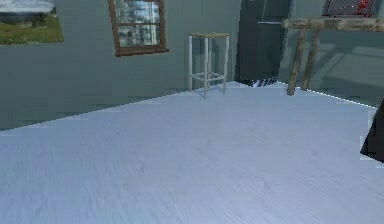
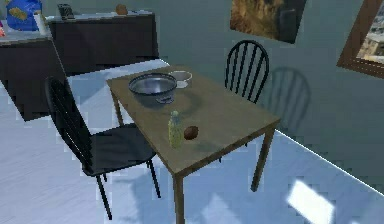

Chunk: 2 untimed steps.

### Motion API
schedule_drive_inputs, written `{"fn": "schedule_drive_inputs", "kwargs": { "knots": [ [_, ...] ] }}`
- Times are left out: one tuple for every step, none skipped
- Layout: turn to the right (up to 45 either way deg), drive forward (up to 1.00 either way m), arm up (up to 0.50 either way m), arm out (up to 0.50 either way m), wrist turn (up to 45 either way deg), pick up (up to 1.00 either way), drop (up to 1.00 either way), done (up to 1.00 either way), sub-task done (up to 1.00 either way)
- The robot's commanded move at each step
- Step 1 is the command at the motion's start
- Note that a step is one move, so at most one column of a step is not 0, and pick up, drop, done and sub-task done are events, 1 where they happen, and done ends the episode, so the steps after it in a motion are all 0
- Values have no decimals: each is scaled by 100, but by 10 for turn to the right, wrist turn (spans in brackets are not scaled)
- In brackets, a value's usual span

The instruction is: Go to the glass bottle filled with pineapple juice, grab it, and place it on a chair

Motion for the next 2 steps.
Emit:
{"fn": "schedule_drive_inputs", "kwargs": {
  "knots": [
    [0,0,50,0,0,0,0,0,0],
    [0,0,34,0,0,0,0,0,0]
  ]
}}
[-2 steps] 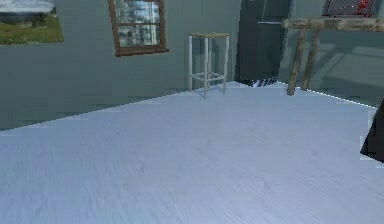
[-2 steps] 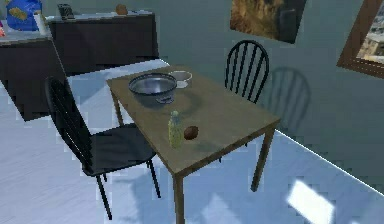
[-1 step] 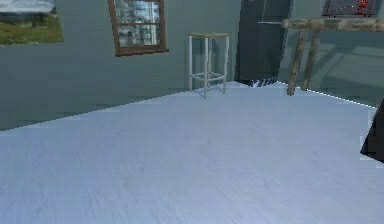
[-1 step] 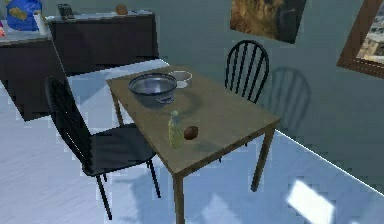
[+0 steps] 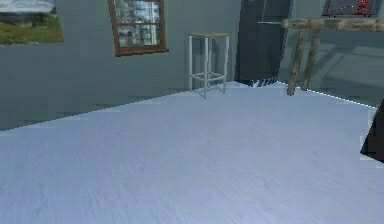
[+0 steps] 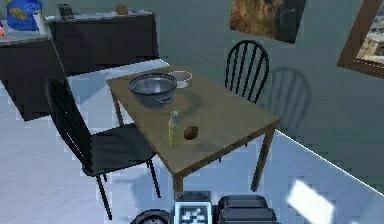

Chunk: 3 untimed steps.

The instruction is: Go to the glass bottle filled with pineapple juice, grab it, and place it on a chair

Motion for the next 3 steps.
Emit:
{"fn": "schedule_drive_inputs", "kwargs": {
  "knots": [
    [0,0,0,44,0,0,0,0,0],
    [0,0,0,0,450,0,0,0,0],
    [0,0,0,0,450,0,0,0,0]
  ]
}}
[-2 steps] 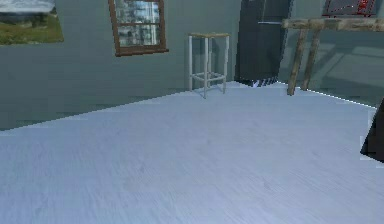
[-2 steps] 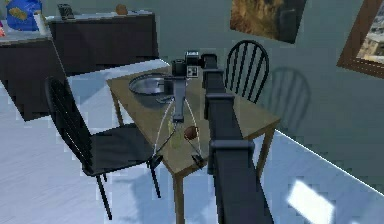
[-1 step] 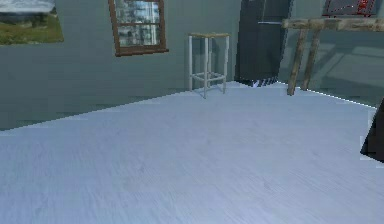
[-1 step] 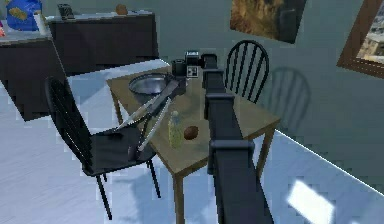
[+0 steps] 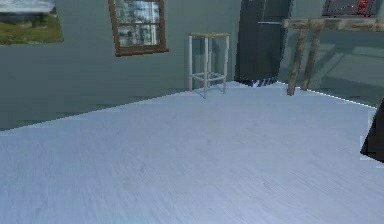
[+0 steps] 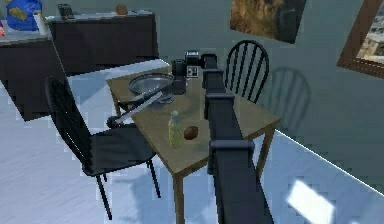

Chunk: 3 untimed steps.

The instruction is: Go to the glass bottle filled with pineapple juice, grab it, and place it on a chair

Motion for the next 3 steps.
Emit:
{"fn": "schedule_drive_inputs", "kwargs": {
  "knots": [
    [0,0,0,0,450,0,0,0,0],
    [0,0,0,0,300,0,0,0,0],
    [0,0,-30,0,0,0,0,0,0]
  ]
}}
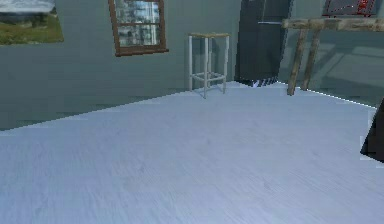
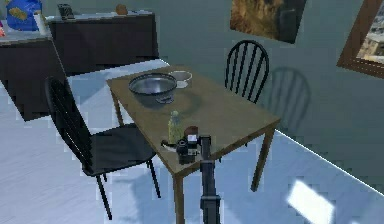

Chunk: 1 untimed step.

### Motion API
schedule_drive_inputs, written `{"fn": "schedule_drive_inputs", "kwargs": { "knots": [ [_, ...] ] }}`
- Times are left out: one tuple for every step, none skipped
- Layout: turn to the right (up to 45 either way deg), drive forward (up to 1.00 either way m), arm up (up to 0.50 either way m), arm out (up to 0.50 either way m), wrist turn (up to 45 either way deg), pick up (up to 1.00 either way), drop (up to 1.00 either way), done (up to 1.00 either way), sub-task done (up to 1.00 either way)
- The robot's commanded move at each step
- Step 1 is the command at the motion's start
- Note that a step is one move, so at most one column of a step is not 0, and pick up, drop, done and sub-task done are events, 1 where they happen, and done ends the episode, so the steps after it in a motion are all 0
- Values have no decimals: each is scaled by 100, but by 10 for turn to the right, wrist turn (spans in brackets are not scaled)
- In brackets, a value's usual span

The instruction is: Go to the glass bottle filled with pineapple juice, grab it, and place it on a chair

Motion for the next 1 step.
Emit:
{"fn": "schedule_drive_inputs", "kwargs": {
  "knots": [
    [0,0,0,0,0,100,0,0,0]
  ]
}}
